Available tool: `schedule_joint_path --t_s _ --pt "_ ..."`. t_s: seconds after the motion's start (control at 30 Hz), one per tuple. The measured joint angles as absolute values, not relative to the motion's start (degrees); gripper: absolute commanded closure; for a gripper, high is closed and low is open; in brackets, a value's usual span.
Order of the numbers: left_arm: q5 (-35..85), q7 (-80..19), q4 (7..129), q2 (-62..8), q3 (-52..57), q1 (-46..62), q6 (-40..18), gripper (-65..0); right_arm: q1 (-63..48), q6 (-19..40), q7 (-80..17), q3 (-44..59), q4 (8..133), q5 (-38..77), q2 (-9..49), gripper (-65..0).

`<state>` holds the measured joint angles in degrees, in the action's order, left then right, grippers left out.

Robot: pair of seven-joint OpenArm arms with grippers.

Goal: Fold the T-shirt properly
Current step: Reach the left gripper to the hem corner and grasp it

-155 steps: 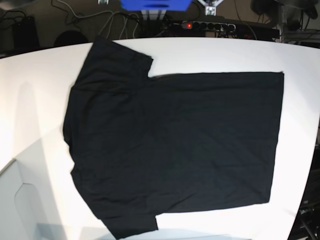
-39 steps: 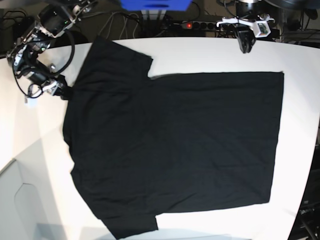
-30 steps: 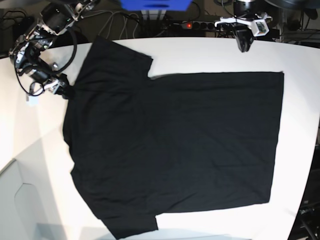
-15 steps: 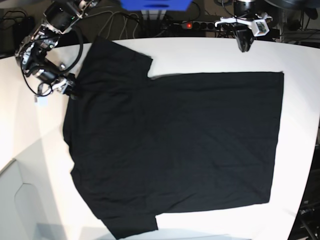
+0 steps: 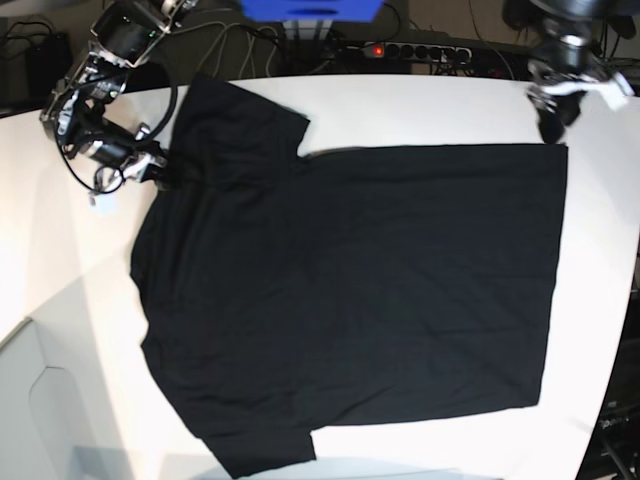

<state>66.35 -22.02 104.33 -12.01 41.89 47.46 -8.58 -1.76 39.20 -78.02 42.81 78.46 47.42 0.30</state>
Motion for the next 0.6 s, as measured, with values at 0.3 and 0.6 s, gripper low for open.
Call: schedule_joint_path --t_s 0.3,0.6 --pt "62.02 -61.95 78.78 -11.75 72.79 22.83 -13.17 -37.5 -1.72 39.2 -77.95 42.98 78.41 47.22 0.32 0.0" --pt "53.04 -65.82 77.12 -13.98 75.94 15.44 -16.97 -37.5 -1.74 39.2 -77.95 42.83 78.43 47.22 0.34 0.0"
